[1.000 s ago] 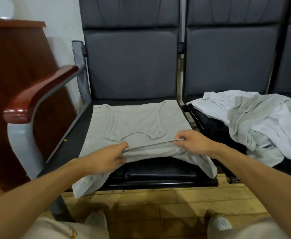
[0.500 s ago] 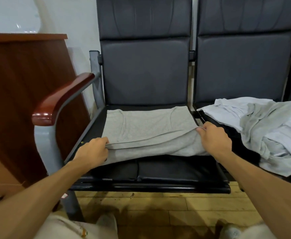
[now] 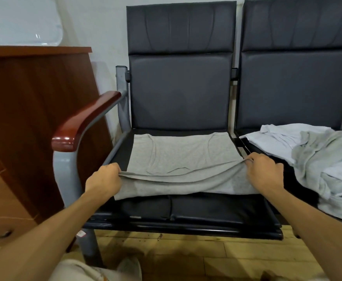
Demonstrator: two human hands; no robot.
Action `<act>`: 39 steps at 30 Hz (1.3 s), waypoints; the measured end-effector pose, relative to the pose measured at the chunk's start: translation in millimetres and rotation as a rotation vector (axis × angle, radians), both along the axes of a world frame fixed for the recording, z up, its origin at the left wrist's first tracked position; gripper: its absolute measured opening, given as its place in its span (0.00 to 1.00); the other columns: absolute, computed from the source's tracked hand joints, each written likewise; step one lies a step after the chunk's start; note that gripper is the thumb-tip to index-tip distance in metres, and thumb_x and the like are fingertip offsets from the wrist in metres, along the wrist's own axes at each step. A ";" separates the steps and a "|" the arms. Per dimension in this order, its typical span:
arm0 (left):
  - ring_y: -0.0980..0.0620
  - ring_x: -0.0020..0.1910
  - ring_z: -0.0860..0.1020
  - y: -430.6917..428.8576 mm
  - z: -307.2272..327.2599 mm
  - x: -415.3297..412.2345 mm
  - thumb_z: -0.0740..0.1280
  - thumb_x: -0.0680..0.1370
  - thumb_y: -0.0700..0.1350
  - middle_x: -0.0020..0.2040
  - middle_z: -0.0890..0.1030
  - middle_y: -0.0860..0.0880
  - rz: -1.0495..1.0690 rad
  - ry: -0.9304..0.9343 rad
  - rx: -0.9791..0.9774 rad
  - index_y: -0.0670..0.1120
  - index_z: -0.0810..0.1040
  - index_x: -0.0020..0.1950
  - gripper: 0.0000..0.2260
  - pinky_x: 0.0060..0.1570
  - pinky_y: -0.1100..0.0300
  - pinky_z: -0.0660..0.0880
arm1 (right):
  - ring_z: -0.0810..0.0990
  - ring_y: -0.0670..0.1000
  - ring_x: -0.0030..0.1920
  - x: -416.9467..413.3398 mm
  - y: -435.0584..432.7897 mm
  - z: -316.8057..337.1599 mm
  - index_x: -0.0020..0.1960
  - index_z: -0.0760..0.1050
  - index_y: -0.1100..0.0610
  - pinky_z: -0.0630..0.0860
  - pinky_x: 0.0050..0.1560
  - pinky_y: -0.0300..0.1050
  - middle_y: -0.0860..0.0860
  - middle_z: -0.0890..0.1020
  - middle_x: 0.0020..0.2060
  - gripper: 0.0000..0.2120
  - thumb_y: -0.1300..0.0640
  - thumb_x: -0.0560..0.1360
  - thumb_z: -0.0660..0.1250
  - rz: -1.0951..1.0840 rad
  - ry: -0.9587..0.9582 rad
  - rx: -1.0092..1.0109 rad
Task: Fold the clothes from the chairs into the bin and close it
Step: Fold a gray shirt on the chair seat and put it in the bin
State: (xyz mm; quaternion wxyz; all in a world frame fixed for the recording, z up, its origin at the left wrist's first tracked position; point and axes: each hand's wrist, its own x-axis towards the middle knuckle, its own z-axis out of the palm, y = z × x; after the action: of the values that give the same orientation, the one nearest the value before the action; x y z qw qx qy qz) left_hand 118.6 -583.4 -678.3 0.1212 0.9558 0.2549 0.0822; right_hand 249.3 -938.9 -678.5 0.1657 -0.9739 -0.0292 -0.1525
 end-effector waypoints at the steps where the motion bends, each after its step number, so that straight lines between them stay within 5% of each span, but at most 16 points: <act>1: 0.43 0.47 0.77 2.1 -0.8 -0.1 0.58 0.77 0.36 0.48 0.77 0.46 0.027 -0.024 -0.047 0.47 0.74 0.53 0.10 0.49 0.48 0.77 | 0.77 0.59 0.56 -0.1 -0.8 0.4 0.53 0.76 0.55 0.64 0.57 0.52 0.54 0.80 0.52 0.08 0.55 0.81 0.59 -0.022 -0.004 0.033; 7: 0.49 0.44 0.77 -2.1 -3.6 0.5 0.60 0.80 0.41 0.46 0.80 0.45 -0.007 -0.128 -0.398 0.43 0.79 0.50 0.08 0.40 0.59 0.73 | 0.77 0.60 0.49 1.2 -2.3 -0.8 0.47 0.73 0.57 0.73 0.49 0.51 0.58 0.79 0.45 0.09 0.52 0.81 0.61 0.011 0.110 0.326; 11: 0.47 0.49 0.75 -11.8 -0.5 3.4 0.58 0.79 0.41 0.49 0.78 0.44 0.014 -0.252 -0.735 0.40 0.77 0.48 0.09 0.52 0.53 0.73 | 0.75 0.56 0.49 1.3 3.3 3.3 0.49 0.73 0.58 0.67 0.47 0.45 0.54 0.78 0.44 0.09 0.54 0.81 0.58 0.114 0.154 0.400; 17: 0.52 0.44 0.70 -12.7 2.2 1.6 0.56 0.82 0.45 0.46 0.73 0.46 -0.015 -0.283 -0.699 0.44 0.70 0.48 0.07 0.45 0.56 0.68 | 0.76 0.52 0.48 -3.5 4.0 6.7 0.50 0.76 0.58 0.69 0.49 0.45 0.52 0.79 0.44 0.09 0.54 0.80 0.60 0.183 0.211 0.509; 22: 0.51 0.49 0.75 -2.8 -7.3 -9.8 0.67 0.79 0.50 0.51 0.76 0.47 -0.121 0.028 -0.669 0.44 0.72 0.57 0.12 0.45 0.59 0.69 | 0.76 0.51 0.50 -6.4 -5.9 9.3 0.49 0.80 0.58 0.71 0.53 0.45 0.51 0.80 0.45 0.09 0.57 0.80 0.62 0.110 0.164 0.657; 26: 0.47 0.38 0.71 -1.4 -3.9 -17.9 0.66 0.79 0.47 0.39 0.72 0.40 -0.121 -0.021 -0.645 0.36 0.80 0.46 0.13 0.40 0.56 0.68 | 0.77 0.54 0.51 -9.3 -13.9 9.0 0.48 0.81 0.58 0.75 0.57 0.49 0.53 0.81 0.44 0.09 0.58 0.79 0.62 0.015 0.155 0.776; 31: 0.42 0.57 0.77 -8.7 10.0 -22.7 0.59 0.83 0.45 0.55 0.79 0.42 -0.079 -0.385 -0.941 0.43 0.77 0.57 0.09 0.60 0.48 0.74 | 0.79 0.56 0.47 -16.7 -17.7 15.0 0.48 0.81 0.64 0.76 0.53 0.50 0.57 0.82 0.44 0.09 0.60 0.74 0.65 0.109 0.314 0.920; 35: 0.44 0.52 0.80 -15.9 22.7 -27.1 0.57 0.83 0.41 0.53 0.81 0.41 -0.085 -0.519 -1.237 0.40 0.76 0.57 0.10 0.51 0.53 0.77 | 0.77 0.56 0.39 -28.0 -25.4 20.8 0.42 0.78 0.66 0.74 0.42 0.45 0.59 0.79 0.38 0.10 0.59 0.75 0.65 0.366 0.584 0.857; 39: 0.45 0.45 0.80 -12.8 25.4 -35.7 0.57 0.82 0.41 0.49 0.82 0.42 -0.112 -0.358 -1.257 0.41 0.79 0.53 0.11 0.43 0.53 0.75 | 0.82 0.52 0.42 -39.1 -30.6 24.2 0.45 0.80 0.64 0.75 0.43 0.43 0.56 0.83 0.40 0.10 0.61 0.79 0.62 0.456 0.743 0.813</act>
State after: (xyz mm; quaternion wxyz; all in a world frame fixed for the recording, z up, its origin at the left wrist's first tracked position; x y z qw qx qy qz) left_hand 82.9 -596.2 -652.9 0.7015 0.6861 0.1799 0.0688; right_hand 210.2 -969.4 -654.2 0.5529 -0.7896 -0.1168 0.2391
